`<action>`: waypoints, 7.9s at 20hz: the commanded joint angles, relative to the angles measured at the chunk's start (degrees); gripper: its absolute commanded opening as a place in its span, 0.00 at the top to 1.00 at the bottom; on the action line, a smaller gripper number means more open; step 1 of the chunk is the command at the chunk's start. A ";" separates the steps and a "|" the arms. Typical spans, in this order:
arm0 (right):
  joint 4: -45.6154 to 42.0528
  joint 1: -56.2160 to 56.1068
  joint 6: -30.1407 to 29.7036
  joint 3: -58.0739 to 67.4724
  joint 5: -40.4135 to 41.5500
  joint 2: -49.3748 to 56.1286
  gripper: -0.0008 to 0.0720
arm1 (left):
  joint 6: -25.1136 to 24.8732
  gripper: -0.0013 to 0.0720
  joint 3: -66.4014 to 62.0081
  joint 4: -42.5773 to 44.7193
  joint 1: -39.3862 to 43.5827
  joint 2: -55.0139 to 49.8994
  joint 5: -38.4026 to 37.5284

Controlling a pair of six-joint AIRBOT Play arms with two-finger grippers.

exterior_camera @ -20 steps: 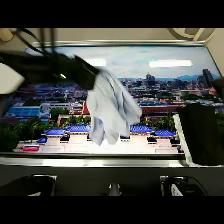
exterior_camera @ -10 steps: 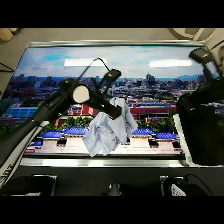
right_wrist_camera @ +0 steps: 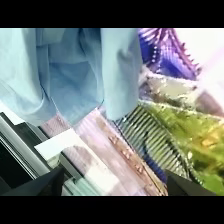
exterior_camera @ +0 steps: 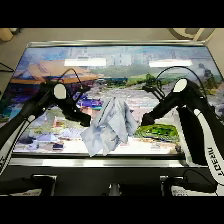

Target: Fold the shirts.

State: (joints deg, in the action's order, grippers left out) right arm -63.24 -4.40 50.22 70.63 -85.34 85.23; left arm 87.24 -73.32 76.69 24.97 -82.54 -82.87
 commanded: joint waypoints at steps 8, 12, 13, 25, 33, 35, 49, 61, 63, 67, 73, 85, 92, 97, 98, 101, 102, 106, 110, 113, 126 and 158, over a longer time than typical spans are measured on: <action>4.20 -2.23 -1.46 -0.90 9.27 7.89 0.07 | -2.01 0.25 11.65 -0.85 -1.66 -4.44 10.03; 8.41 -2.23 -1.53 -0.87 10.01 10.45 0.24 | -1.97 0.95 11.26 -1.73 -1.68 -4.42 11.54; 9.97 -2.23 -2.14 -0.87 10.05 10.80 0.43 | -1.99 0.95 10.93 -1.68 -1.68 -4.15 11.54; -27.67 -2.12 6.14 35.85 15.08 -17.25 0.96 | 2.21 0.95 -41.62 39.63 -1.81 15.10 2.97; -27.28 -2.16 11.72 37.92 16.76 -37.29 0.96 | 15.28 0.95 -42.66 36.26 -1.68 31.15 29.27; -27.21 -2.16 11.98 37.92 13.16 -37.62 0.96 | 15.28 0.95 -42.66 36.26 -1.68 31.36 34.23; -20.81 -2.16 19.17 -0.94 7.58 -20.92 0.96 | 14.60 0.95 -38.18 36.98 -11.15 7.56 27.28; -14.47 -2.12 24.59 -6.40 35.60 -5.38 0.64 | 5.68 0.28 -33.62 18.78 -11.80 -19.54 -1.57; -20.00 -2.10 23.41 -2.60 29.62 -5.68 0.23 | 1.75 0.28 -33.62 18.73 -12.72 -18.14 -7.78; -20.96 2.93 16.55 2.10 17.16 -5.68 0.22 | -0.72 0.28 -25.88 2.97 -18.69 -10.36 -9.16; -11.04 17.55 7.63 0.55 3.91 -5.57 0.32 | -3.54 0.28 15.78 -4.33 -28.85 8.61 3.41; -11.69 17.81 6.08 0.55 1.79 -1.42 0.28 | -4.98 0.35 33.75 -14.82 -30.25 10.19 27.56; -10.27 16.44 6.08 -1.53 0.87 1.92 0.14 | -4.35 0.75 33.70 -15.28 -29.81 9.97 32.20; -9.01 14.25 6.51 -9.18 6.40 3.37 0.15 | -4.42 0.92 33.70 -15.26 -29.81 10.27 30.42; -8.59 14.23 6.54 -9.55 6.36 3.87 0.15 | -4.44 0.92 33.70 -15.26 -29.81 10.45 30.18; -5.86 13.86 6.51 -9.70 7.45 5.09 0.27 | -4.81 0.92 33.70 -15.26 -29.81 11.21 29.88; -6.08 13.38 6.69 -9.70 8.59 5.35 0.34 | -4.81 0.92 33.70 -15.26 -29.81 11.61 29.88; -5.97 11.63 7.56 -9.51 13.79 5.40 0.96 | -4.87 0.95 33.38 -15.17 -29.99 14.27 29.38; -8.37 11.63 5.38 -2.45 10.78 -1.60 0.97 | -5.68 0.95 22.45 -12.48 -31.34 22.69 25.20; -9.79 11.63 5.22 10.45 12.96 -13.90 0.97 | -5.62 0.95 2.40 -11.72 -31.80 31.82 26.32; -19.32 11.63 13.66 32.39 25.33 -50.01 0.97 | 4.28 0.95 -39.04 -9.31 -31.78 42.73 32.00; -17.46 7.82 17.92 30.14 28.13 18.75 0.97 | -0.11 0.95 -10.73 -13.14 -31.78 -13.51 33.66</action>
State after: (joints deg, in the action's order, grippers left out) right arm -81.95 3.51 67.51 100.77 -54.41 102.39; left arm 85.95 -83.90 64.36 -6.66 -93.65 -46.76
